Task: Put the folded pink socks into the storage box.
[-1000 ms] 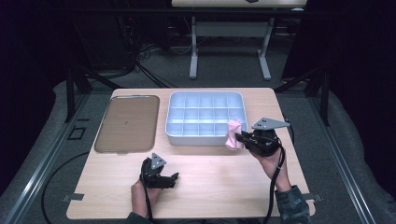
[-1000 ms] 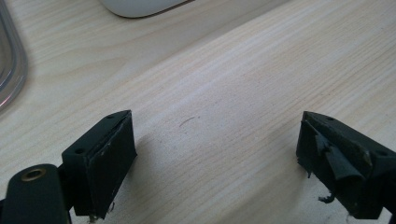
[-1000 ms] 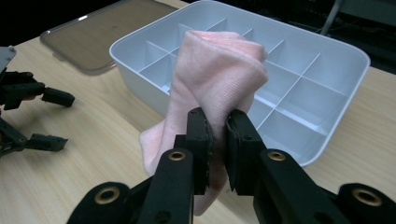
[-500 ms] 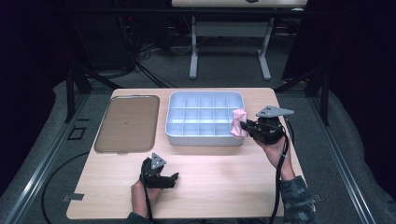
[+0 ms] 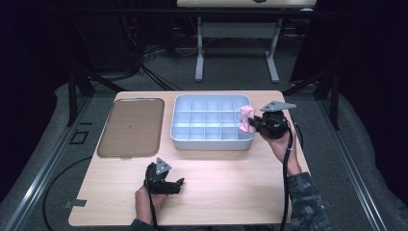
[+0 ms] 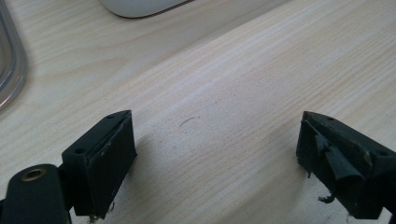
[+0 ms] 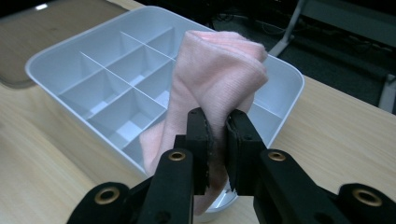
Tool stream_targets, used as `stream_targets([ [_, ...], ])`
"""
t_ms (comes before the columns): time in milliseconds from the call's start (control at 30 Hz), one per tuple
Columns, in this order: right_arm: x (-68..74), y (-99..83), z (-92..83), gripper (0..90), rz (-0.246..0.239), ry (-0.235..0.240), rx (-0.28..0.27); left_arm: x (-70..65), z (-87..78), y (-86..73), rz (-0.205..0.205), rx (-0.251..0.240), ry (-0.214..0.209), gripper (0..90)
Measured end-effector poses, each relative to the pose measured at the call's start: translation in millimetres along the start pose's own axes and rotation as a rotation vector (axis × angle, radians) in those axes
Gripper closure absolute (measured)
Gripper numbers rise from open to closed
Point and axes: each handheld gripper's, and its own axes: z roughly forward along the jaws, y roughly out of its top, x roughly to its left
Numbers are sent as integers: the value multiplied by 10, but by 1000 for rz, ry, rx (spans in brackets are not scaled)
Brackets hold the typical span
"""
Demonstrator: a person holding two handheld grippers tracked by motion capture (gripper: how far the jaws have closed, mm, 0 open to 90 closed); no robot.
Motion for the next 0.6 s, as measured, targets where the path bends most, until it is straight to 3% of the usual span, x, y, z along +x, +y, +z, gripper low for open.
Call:
stream_targets([
  [300,-31,-18,279,805,-51,-49,84,0,0,0,0,0,0,116],
  [600,-62,-91,459,803,-74,-63,154,-1,-1,0,0,0,0,116],
])
